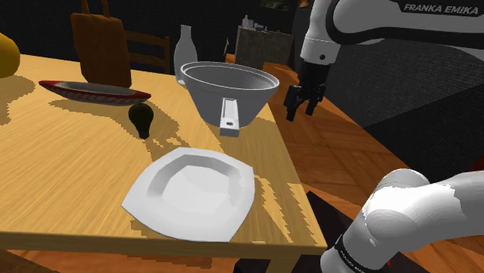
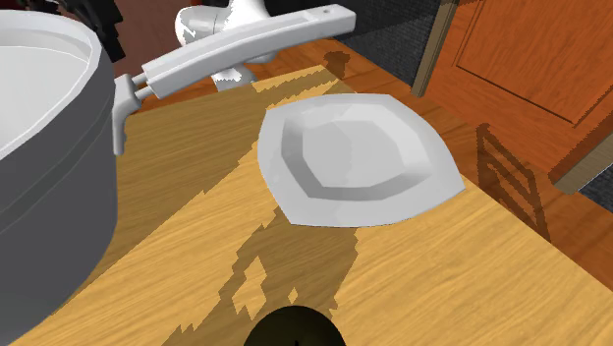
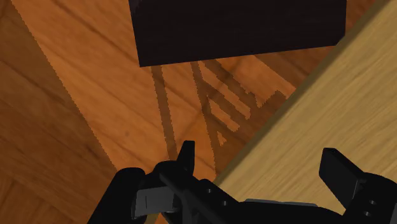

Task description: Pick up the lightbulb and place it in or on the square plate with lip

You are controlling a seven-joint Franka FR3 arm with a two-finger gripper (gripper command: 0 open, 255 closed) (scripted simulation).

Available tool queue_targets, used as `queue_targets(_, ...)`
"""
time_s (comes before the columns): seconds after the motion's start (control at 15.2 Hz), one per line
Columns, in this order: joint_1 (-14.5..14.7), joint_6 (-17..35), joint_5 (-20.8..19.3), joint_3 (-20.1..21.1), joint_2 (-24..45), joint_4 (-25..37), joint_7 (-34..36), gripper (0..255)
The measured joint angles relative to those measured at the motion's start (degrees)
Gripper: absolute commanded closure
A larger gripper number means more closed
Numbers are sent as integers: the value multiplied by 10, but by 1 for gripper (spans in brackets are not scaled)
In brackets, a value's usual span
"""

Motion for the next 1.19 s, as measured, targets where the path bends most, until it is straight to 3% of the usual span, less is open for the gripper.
queue_targets(0.59,27,21,51,45,110,80,49,0)
queue_targets(1.19,57,31,95,108,273,227,120,0)
